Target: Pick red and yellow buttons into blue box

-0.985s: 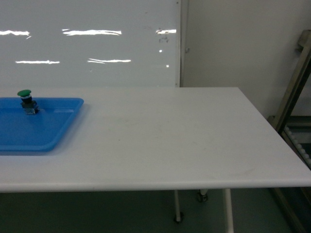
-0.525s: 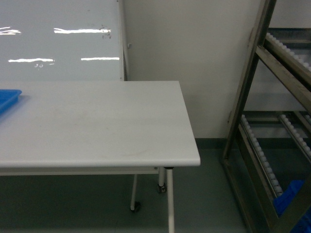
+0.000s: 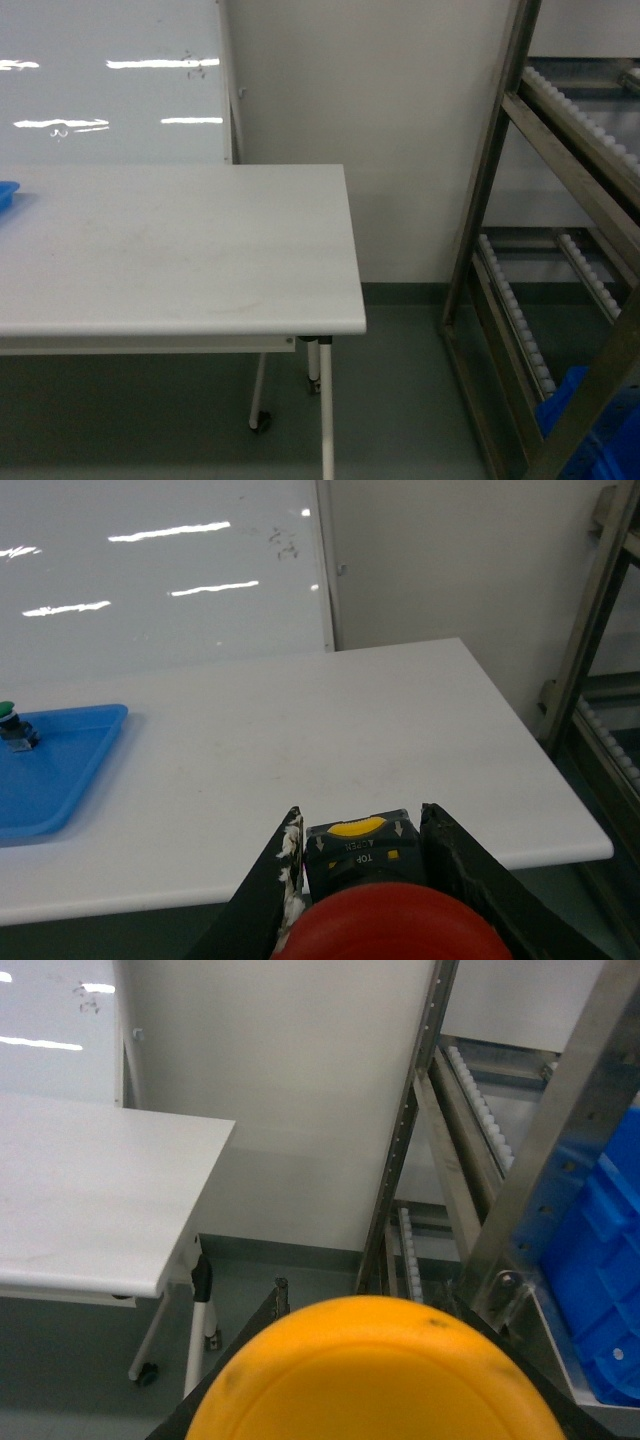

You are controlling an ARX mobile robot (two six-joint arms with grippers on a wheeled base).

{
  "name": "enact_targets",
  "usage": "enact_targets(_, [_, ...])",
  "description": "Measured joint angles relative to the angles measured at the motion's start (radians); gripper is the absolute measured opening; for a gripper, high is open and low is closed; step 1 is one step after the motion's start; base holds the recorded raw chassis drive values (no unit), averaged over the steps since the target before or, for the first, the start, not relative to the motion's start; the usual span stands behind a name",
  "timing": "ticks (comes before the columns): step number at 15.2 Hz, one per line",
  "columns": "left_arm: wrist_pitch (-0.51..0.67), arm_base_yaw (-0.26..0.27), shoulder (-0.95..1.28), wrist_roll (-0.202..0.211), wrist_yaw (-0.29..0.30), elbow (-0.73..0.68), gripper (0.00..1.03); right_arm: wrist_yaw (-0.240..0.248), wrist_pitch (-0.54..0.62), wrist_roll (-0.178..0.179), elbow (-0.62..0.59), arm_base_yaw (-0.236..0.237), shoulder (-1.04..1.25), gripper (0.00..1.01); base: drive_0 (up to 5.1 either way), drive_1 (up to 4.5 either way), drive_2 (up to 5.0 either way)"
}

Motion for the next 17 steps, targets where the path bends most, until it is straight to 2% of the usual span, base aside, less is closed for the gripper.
enact_targets(17, [0.002, 0.0, 0.0, 0.0, 0.0, 0.0, 0.3, 0.0, 0.0, 0.0, 0.0, 0.0, 0.0, 0.38, 4.9, -3.31, -1.5])
